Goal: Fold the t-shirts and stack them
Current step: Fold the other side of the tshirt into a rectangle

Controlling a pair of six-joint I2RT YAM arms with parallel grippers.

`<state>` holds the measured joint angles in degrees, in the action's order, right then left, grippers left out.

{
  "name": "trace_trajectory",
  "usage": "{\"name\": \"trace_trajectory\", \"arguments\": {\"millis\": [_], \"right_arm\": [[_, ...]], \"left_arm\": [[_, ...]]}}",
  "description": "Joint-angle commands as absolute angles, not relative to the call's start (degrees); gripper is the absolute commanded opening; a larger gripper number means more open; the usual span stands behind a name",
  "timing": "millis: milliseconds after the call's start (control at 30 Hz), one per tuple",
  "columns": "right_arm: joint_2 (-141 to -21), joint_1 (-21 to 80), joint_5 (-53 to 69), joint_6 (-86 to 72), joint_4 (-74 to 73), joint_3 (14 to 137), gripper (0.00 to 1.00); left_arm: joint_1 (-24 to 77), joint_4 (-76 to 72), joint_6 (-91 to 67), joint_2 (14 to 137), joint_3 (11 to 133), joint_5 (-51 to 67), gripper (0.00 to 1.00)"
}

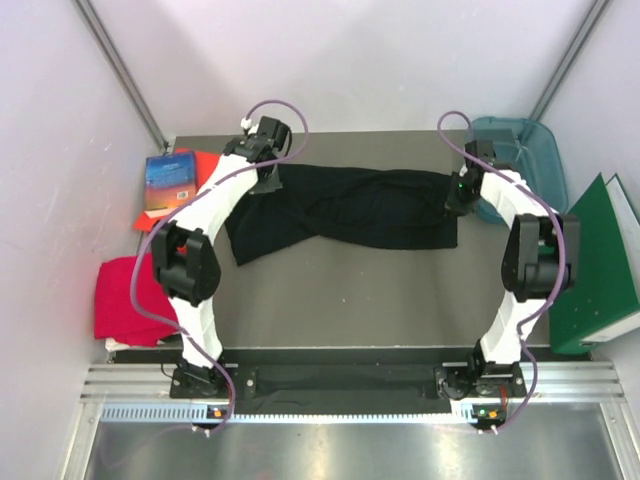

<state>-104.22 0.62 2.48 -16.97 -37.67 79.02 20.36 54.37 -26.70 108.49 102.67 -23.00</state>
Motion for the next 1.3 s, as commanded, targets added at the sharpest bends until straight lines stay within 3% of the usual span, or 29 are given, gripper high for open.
{"name": "trace_trajectory", "arguments": {"millis": [0, 233, 433, 467, 533, 667, 867, 900, 933, 967, 1000, 1033, 1133, 1267], "right_arm": [[-110.03, 0.35, 1.14, -16.70, -37.26, 88.13, 0.00], [-117.67, 0.44, -1.32, -16.96, -38.58, 94.74, 0.00], [-122.86, 0.44, -1.67, -17.40, -39.55, 99.40, 0.00], [-123.22, 0.44, -1.67, -17.58, -39.64, 100.01, 0.09], [-122.62, 0.44, -1.32, -17.75, -38.94, 100.37, 0.14], [-116.64, -1.30, -4.12, -18.89, -31.49, 94.93, 0.00], [-118.74, -1.41, -4.83, -19.25, -32.70, 96.24, 0.02], [-118.65, -1.41, -4.83, -19.25, -32.09, 95.63, 0.10], [-118.83, -1.41, -4.66, -19.51, -31.91, 95.45, 0.23], [-118.92, -1.32, -5.18, -19.86, -32.51, 95.80, 0.58], [-119.09, -1.41, -5.27, -20.30, -33.65, 96.15, 0.68], [-119.00, -1.41, -5.45, -20.30, -34.10, 96.24, 0.85], [-116.99, -1.41, -5.54, -20.21, -33.93, 95.19, 0.98], [-114.09, -1.41, -4.84, -20.04, -33.75, 92.91, 1.00]], "left_arm": [[20.39, 54.58, -23.56, 112.49, 114.14, -27.16, 0.00], [18.72, 57.04, -20.92, 122.51, 126.54, -28.92, 0.00], [17.75, 55.64, -19.60, 125.68, 127.44, -28.13, 0.00], [17.67, 55.11, -19.34, 125.94, 127.35, -28.13, 0.00], [17.58, 54.49, -18.99, 126.65, 127.62, -27.95, 0.00], [17.49, 50.90, -17.23, 127.88, 127.79, -28.12, 0.00], [17.23, 47.29, -16.44, 131.92, 133.50, -27.86, 0.00], [17.23, 46.85, -16.26, 132.45, 135.07, -27.95, 0.00], [17.23, 46.32, -16.17, 133.41, 135.78, -27.95, 0.00], [17.23, 45.80, -16.08, 133.77, 136.31, -27.95, 0.00], [17.23, 45.18, -16.00, 134.20, 136.58, -27.95, 0.00], [17.23, 43.96, -15.74, 134.21, 136.50, -27.86, 0.00], [17.23, 42.11, -14.68, 134.82, 136.50, -28.21, 0.00], [17.14, 40.09, -13.27, 135.79, 137.02, -28.83, 0.00]]}}
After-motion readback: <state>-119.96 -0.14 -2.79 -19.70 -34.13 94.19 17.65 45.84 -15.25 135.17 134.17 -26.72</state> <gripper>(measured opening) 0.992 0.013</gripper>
